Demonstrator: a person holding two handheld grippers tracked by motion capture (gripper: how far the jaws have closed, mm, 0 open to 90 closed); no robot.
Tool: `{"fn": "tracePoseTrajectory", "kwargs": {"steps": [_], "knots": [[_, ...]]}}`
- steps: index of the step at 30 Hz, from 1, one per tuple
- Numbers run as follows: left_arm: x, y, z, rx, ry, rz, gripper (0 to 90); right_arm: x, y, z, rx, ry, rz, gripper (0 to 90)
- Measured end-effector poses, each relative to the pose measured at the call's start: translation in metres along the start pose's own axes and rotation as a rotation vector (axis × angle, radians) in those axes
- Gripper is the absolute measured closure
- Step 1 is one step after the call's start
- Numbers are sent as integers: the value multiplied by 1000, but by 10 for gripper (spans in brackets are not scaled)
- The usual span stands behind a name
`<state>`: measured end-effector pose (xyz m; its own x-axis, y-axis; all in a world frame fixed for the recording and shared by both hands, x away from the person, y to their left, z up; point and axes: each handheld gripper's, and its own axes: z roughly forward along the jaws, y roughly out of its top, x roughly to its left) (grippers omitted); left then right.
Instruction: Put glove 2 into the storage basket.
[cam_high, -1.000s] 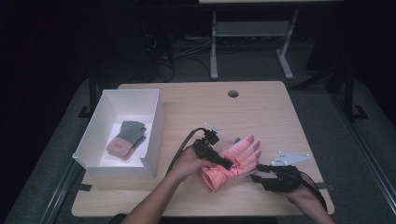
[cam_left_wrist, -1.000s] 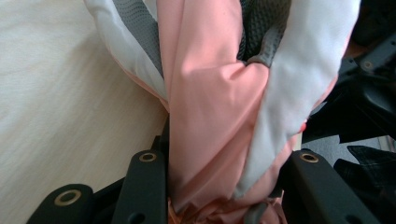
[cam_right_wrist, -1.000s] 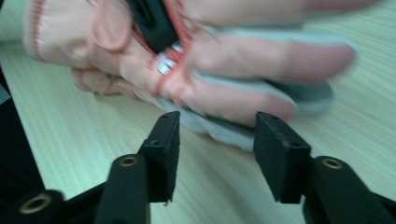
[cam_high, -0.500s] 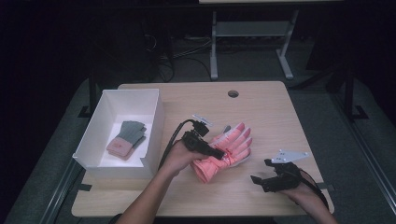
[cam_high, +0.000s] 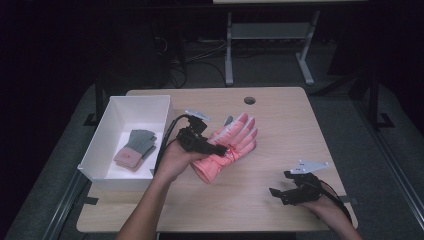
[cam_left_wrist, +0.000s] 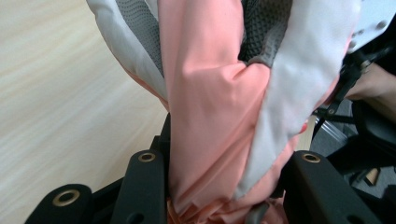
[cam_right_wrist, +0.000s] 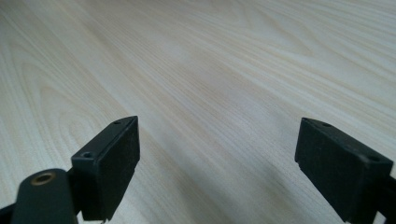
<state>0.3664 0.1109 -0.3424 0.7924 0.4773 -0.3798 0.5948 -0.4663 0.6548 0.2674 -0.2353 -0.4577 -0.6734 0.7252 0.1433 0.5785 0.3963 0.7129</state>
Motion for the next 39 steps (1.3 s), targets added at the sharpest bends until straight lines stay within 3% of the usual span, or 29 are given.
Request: {"fn": "tracePoseTrajectory", "kwargs": {"steps": [12,22,28,31,39], "knots": [[7,3,-50,-78,84,-15,613,-3,-2,3,-7,-14,-3,136],[24,7,-104,-147,137,-67,613,-2,-3,3,-13,-18,-10,136],[33,1,-133,-177,192,-104,613,-2,-2,2,-21,-18,-21,136],[38,-4,-148,-187,239,-120,613,-2,-2,2,-23,-16,-22,136],[60,-27,-184,-239,314,-208,613,-2,-2,3,-24,-15,-23,136]]}}
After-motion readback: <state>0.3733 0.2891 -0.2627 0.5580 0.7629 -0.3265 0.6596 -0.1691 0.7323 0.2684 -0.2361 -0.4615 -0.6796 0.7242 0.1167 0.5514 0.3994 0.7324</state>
